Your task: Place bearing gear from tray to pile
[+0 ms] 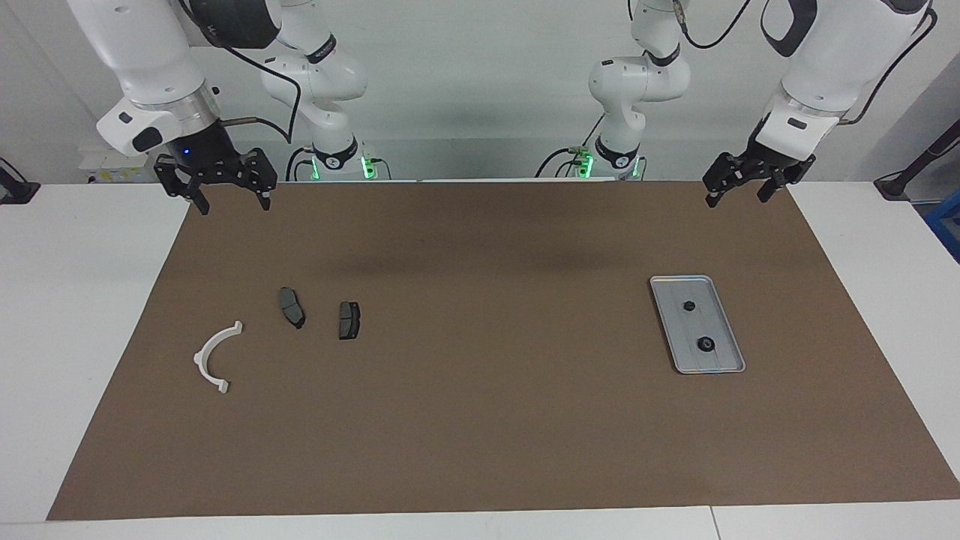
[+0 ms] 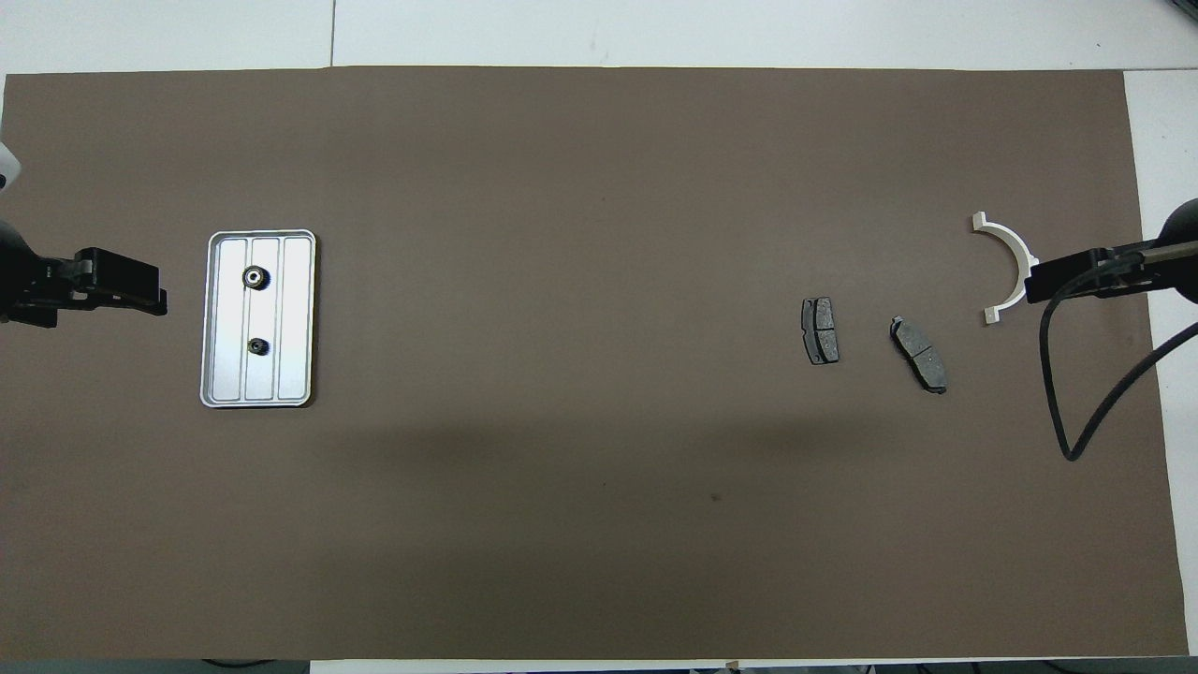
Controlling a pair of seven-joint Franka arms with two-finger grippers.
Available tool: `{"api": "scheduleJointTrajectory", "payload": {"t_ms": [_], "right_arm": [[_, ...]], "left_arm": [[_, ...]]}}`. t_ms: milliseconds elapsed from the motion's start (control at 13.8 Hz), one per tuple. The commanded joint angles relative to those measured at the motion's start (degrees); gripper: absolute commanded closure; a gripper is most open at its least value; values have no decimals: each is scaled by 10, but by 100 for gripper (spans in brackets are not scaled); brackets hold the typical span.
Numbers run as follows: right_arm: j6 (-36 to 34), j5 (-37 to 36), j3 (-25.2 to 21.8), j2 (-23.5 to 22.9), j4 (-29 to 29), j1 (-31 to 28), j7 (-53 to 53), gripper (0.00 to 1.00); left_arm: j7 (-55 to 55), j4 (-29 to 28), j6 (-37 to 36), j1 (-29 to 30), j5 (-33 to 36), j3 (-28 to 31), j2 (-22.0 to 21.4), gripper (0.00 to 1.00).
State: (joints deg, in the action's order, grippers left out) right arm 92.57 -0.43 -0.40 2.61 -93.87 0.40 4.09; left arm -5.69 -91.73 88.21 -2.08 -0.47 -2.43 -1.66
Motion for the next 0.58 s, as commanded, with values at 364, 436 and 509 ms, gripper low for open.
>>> {"api": "scheduleJointTrajectory", "payload": {"t_ms": [364, 436, 509], "right_arm": [[6, 7, 2, 4, -4, -3, -9, 0], [7, 7, 2, 4, -4, -3, -9, 0], [6, 7, 2, 4, -4, -3, -9, 0]], "left_arm": [[27, -3, 6, -6, -3, 8, -4, 0], [27, -3, 3, -7, -3, 8, -4, 0], [24, -2, 4, -7, -3, 8, -3, 0]]}}
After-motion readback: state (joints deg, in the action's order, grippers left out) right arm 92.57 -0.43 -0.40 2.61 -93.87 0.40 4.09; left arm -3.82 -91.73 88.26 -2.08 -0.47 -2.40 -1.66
